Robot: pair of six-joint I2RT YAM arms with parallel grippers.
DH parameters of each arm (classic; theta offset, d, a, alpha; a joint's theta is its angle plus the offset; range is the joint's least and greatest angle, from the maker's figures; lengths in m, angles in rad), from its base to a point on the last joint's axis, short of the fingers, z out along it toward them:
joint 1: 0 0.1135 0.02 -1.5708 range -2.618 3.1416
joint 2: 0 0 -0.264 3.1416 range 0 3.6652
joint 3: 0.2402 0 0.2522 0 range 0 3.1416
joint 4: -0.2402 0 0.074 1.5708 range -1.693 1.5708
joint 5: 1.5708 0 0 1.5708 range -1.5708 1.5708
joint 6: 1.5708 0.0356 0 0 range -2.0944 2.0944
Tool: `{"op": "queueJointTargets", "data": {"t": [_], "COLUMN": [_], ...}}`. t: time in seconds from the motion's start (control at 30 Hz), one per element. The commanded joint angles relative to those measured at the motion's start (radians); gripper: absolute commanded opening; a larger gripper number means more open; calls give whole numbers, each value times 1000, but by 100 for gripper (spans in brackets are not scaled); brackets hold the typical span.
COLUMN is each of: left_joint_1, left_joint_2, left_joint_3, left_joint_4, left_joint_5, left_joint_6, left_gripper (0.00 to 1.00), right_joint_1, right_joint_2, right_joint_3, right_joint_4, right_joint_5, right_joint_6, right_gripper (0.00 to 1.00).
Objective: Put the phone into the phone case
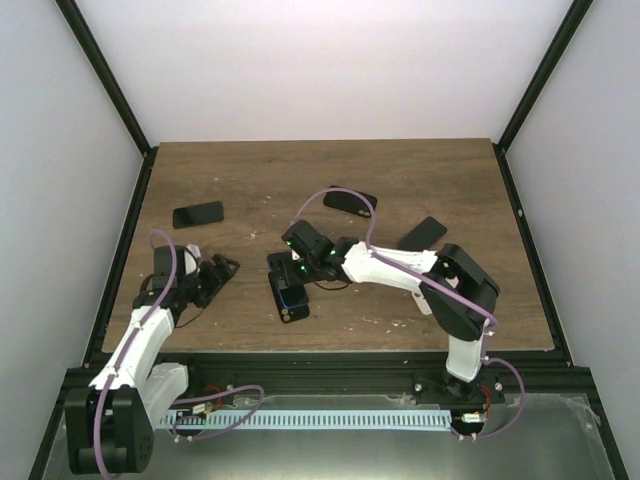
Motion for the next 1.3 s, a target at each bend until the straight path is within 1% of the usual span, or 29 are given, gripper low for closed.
{"op": "queueJointTargets", "data": {"t": [0.0, 0.17, 0.43, 0.73, 1.13, 1.27], "left_joint_1": [6, 5, 6, 5, 5, 4], "left_joint_2": [-14, -9, 7, 37, 57, 67], "left_joint_3": [-37, -55, -68, -95, -101, -95], "left_joint_4": [59, 73, 79, 131, 138, 138], "left_joint_5": [63, 72, 85, 118, 134, 146], "left_joint_6": [-31, -38, -39, -49, -43, -35], "left_gripper": [92, 90, 87, 84, 78, 76], "right_joint_1": [17, 23, 34, 52, 60, 60], "right_joint_2": [40, 74, 113, 92, 49, 42], "right_joint_3": [24, 24, 4, -38, -126, -133], "right_joint_4": [88, 121, 135, 115, 139, 129], "right_joint_5": [-46, -55, -14, 47, 88, 90], "right_joint_6": [3, 12, 13, 24, 82, 105], "right_gripper": [64, 64, 64, 64, 69, 73]}}
